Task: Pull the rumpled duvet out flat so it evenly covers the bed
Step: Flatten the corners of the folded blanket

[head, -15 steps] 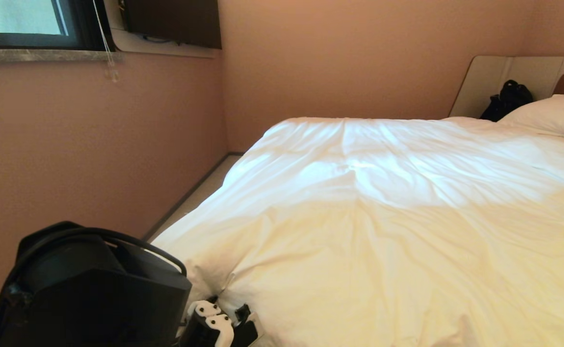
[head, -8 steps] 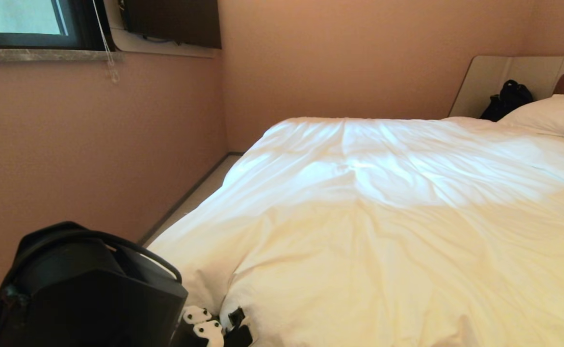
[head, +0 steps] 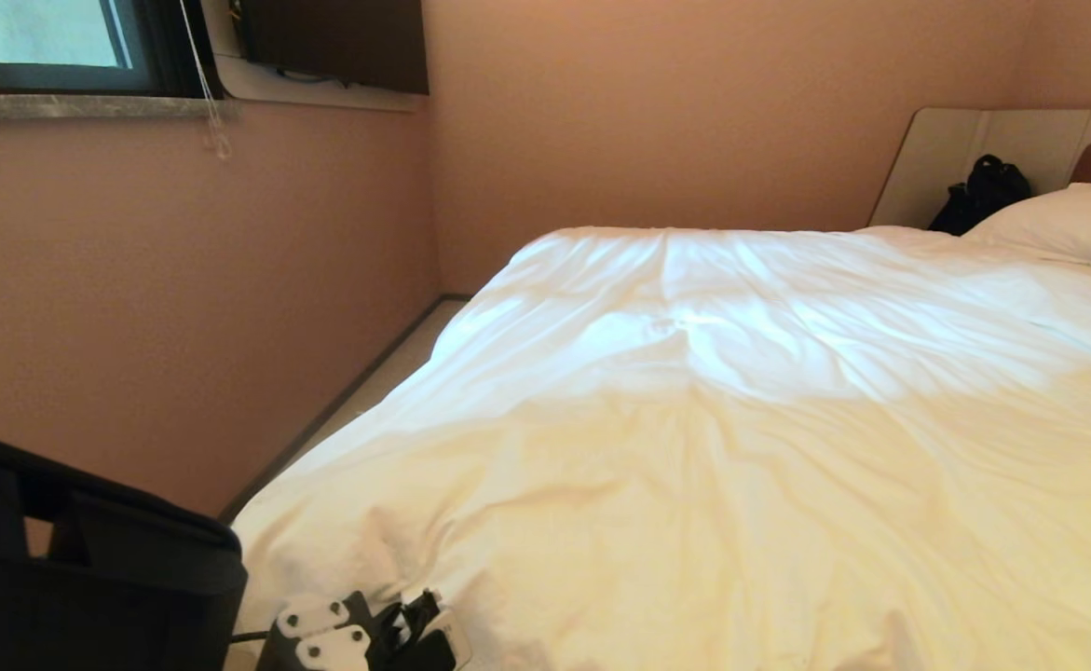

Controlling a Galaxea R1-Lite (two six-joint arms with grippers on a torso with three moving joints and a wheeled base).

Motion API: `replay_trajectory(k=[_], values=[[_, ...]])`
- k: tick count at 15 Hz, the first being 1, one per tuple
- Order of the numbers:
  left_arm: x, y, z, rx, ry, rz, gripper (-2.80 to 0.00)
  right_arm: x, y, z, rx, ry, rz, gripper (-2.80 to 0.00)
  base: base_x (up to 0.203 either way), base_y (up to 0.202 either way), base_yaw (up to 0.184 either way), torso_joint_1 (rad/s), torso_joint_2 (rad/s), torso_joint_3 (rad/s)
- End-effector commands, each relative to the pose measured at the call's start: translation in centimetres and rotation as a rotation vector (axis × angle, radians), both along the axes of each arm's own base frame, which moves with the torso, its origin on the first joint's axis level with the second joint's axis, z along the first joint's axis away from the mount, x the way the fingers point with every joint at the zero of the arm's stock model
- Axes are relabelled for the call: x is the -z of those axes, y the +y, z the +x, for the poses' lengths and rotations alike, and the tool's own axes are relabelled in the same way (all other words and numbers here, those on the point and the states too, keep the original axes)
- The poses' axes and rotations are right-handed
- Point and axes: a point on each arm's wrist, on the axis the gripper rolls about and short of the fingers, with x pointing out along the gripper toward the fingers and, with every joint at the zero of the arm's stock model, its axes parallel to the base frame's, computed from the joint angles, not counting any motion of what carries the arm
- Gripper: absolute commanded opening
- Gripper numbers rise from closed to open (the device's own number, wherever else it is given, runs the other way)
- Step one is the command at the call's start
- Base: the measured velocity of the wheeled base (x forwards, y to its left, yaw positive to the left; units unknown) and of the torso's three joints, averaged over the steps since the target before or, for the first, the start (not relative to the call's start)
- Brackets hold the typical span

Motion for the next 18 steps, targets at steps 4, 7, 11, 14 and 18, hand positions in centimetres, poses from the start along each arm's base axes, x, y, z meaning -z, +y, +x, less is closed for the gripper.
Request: replay_trajectory(k=[4,7,11,14,18], values=[[-2.5,0.1,-0.3,0.010,-0.098,-0.062,-2.80,0.0,0.0,0.0,-0.001,0.000,0.000,-2.80,0.000,0.000,0.000,0.000,0.00,0.000],[-3.8,-0.1,-1.1,0.054,-0.129,-0.072,-2.80,0.0,0.0,0.0,-0.001,0.001,0.000,-2.80,0.000,0.000,0.000,0.000,0.00,0.000],[-6.9,-0.9,-1.9,0.097,-0.237,-0.166,-2.80,0.0,0.0,0.0,0.000,0.001,0.000,-2.80,0.000,0.000,0.000,0.000,0.00,0.000],[-11.8,-1.2,-1.1,0.057,-0.342,-0.248,-2.80,0.0,0.0,0.0,-0.001,0.001,0.000,-2.80,0.000,0.000,0.000,0.000,0.00,0.000],[-17.0,0.2,-2.3,-0.008,-0.209,-0.231,-2.80,0.0,0.0,0.0,-0.001,0.001,0.000,-2.80,0.000,0.000,0.000,0.000,0.00,0.000]])
